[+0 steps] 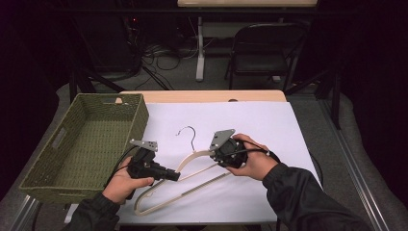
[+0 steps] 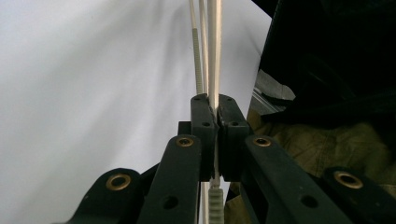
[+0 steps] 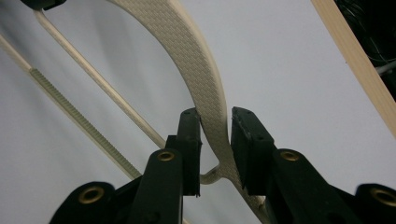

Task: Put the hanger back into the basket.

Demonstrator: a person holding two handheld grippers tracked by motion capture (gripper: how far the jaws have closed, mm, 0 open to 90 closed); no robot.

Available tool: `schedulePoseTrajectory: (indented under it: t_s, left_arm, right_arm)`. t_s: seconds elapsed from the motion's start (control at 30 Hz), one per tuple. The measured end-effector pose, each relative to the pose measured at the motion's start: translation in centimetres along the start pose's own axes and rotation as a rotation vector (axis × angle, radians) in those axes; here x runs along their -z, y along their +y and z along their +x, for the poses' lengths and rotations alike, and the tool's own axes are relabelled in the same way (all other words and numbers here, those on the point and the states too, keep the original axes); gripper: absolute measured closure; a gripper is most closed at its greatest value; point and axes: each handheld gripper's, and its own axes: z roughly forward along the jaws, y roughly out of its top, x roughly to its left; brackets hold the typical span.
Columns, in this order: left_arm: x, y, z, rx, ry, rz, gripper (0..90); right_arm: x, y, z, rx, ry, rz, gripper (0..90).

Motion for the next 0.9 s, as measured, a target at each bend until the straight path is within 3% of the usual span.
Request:
schedulePoseTrajectory:
  t_s: [0.17, 0.33, 0.5, 0.7, 0.9]
  left_arm:
    - [0.2, 0.0, 0.0, 0.011, 0.014, -0.023, 87.7]
    - [0.7, 0.0, -0.1, 0.035, 0.03, -0.054, 87.7]
    - [1.1, -0.1, 0.2, 0.082, 0.042, -0.085, 87.7]
    - [1.9, -0.3, 0.4, 0.129, 0.093, -0.118, 87.7]
    - [3.3, -0.5, 0.4, 0.187, 0.102, -0.176, 87.7]
  right_arm:
    - [0.4, 0.0, -0.3, -0.028, -0.009, -0.026, 63.6]
    - [0.9, -0.2, -0.8, -0.036, -0.05, -0.07, 51.3]
    - [1.5, -0.5, -1.1, -0.058, -0.081, -0.086, 49.9]
    - [2.1, -0.8, -1.4, -0.082, -0.101, -0.118, 49.0]
    - [2.8, -1.2, -1.7, -0.102, -0.111, -0.143, 48.1]
